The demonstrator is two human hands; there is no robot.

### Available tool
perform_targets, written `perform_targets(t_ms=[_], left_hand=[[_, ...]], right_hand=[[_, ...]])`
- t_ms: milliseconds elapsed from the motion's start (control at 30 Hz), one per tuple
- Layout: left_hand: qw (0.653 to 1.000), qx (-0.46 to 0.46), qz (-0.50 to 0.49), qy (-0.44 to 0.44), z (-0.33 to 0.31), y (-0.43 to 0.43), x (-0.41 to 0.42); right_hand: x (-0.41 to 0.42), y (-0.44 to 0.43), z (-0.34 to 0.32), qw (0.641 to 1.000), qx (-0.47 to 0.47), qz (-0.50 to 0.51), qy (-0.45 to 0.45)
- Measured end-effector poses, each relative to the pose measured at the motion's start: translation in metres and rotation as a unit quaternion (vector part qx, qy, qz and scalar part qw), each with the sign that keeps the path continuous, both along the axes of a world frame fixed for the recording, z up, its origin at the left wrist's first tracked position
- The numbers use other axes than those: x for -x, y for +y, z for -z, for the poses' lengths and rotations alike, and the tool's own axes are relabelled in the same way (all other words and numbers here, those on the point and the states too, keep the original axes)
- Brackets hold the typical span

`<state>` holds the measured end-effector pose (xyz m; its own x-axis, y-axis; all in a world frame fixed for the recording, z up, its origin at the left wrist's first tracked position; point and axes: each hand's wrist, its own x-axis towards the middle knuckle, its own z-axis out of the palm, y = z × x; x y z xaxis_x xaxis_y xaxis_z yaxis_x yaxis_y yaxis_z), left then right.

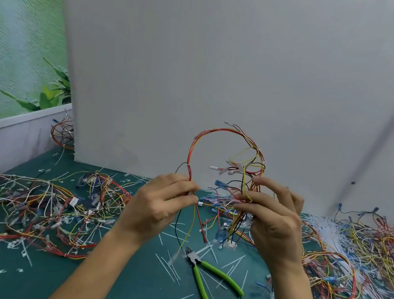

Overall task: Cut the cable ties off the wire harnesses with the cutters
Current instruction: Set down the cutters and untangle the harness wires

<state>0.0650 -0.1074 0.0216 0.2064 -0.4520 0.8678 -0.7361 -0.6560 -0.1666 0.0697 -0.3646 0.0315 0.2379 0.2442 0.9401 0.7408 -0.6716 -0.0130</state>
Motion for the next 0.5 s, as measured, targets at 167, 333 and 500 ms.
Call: perform_targets(t_ms=[167, 333, 500], left_hand=[[0.998, 0.035, -0.017, -0.042, 0.0, 0.003, -0.001], [0.989, 0.14, 0.039, 0.011, -0.001, 0.004, -0.004], [0.827, 0.497, 0.14, 0.223, -0.007, -0.003, -0.002]], right_hand=[[0.002, 0.001, 0.0, 0.999, -0.032, -0.012, -0.013], [0.002, 0.003, 0.0, 0.962, -0.225, -0.11, 0.106], [0.001, -0.012, -0.006, 0.796, -0.483, -0.224, 0.287]])
